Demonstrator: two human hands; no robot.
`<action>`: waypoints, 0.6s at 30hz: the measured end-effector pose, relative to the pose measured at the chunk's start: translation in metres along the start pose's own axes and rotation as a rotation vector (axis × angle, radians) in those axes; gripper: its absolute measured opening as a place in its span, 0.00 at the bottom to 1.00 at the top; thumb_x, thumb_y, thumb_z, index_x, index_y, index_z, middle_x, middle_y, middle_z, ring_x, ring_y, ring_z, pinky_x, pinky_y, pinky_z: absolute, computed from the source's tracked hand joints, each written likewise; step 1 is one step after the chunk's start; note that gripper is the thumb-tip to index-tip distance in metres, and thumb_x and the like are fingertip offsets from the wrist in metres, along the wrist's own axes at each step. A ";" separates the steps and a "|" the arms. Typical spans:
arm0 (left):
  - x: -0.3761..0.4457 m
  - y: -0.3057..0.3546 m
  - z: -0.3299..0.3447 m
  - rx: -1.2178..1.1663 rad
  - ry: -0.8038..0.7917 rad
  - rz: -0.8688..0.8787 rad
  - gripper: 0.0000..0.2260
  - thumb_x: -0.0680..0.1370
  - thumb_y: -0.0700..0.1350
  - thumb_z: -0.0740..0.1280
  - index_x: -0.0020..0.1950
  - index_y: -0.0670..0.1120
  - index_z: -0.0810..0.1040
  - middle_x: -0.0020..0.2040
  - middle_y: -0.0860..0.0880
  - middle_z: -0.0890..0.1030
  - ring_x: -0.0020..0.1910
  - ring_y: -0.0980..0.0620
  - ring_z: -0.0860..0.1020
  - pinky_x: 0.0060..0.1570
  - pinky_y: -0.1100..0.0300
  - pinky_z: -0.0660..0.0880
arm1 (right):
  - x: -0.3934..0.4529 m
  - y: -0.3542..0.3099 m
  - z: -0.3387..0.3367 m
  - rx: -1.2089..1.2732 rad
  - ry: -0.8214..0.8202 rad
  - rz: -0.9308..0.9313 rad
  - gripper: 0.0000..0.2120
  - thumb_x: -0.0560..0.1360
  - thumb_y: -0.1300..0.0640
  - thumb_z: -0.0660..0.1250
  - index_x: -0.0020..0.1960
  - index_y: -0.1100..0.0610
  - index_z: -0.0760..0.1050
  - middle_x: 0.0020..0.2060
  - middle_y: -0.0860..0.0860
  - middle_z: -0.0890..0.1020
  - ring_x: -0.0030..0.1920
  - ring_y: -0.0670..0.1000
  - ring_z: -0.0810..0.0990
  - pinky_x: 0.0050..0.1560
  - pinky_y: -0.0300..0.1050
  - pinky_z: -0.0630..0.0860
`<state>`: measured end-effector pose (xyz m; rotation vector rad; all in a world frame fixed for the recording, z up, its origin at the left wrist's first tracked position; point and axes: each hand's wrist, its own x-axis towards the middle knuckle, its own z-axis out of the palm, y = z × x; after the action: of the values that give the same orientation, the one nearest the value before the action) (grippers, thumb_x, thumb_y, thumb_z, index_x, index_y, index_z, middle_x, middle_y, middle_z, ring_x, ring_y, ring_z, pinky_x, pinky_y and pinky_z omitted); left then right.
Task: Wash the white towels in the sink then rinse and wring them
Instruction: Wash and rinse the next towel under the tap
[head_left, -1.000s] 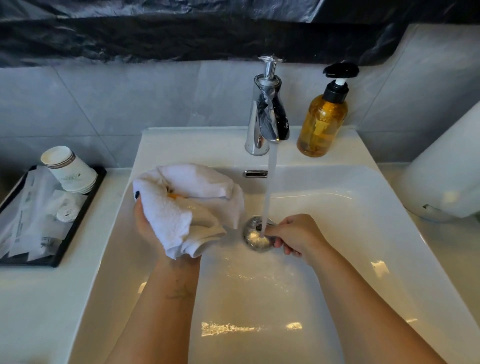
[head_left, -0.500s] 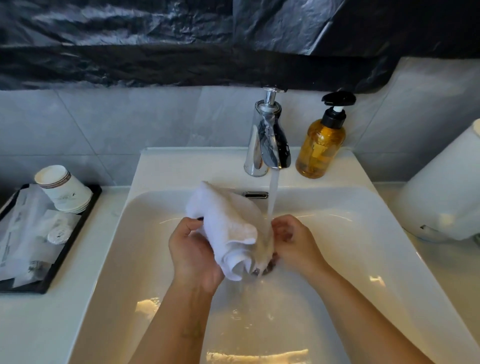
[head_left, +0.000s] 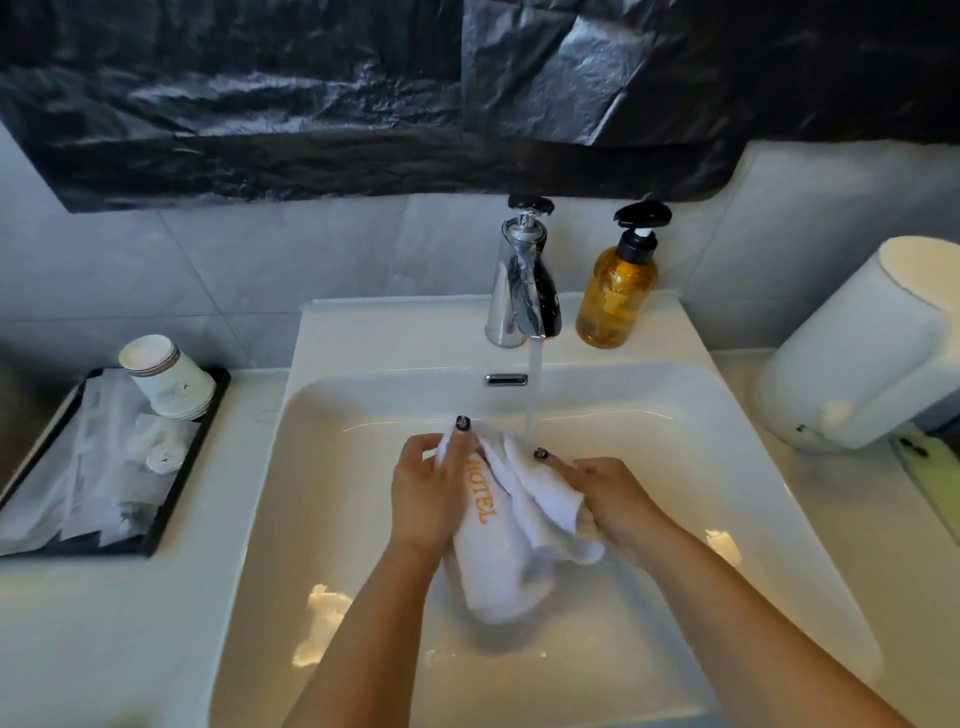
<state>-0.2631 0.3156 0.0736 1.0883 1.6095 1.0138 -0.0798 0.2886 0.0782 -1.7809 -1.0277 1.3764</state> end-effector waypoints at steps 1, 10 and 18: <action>-0.001 0.001 -0.007 0.002 0.005 0.026 0.12 0.77 0.55 0.69 0.49 0.47 0.80 0.40 0.52 0.84 0.37 0.62 0.81 0.38 0.64 0.73 | -0.002 -0.003 -0.009 -0.047 0.039 -0.006 0.23 0.73 0.47 0.73 0.28 0.55 0.67 0.26 0.49 0.69 0.31 0.49 0.66 0.33 0.41 0.62; -0.007 -0.007 -0.033 0.784 -0.104 0.559 0.07 0.74 0.45 0.70 0.49 0.48 0.84 0.47 0.46 0.81 0.48 0.41 0.79 0.42 0.51 0.77 | -0.007 -0.003 -0.027 -0.820 0.038 -0.386 0.30 0.71 0.40 0.71 0.70 0.45 0.70 0.68 0.49 0.70 0.68 0.52 0.68 0.68 0.51 0.67; -0.017 -0.011 -0.037 0.897 -0.093 0.637 0.10 0.74 0.48 0.58 0.39 0.45 0.74 0.33 0.48 0.77 0.31 0.44 0.76 0.32 0.57 0.65 | -0.009 0.010 -0.010 -1.366 0.079 -0.613 0.19 0.71 0.60 0.68 0.62 0.55 0.74 0.53 0.54 0.78 0.53 0.58 0.79 0.46 0.49 0.72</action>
<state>-0.2980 0.2917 0.0766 2.3176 1.7017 0.5629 -0.0695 0.2756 0.0763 -1.9455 -2.5207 0.0807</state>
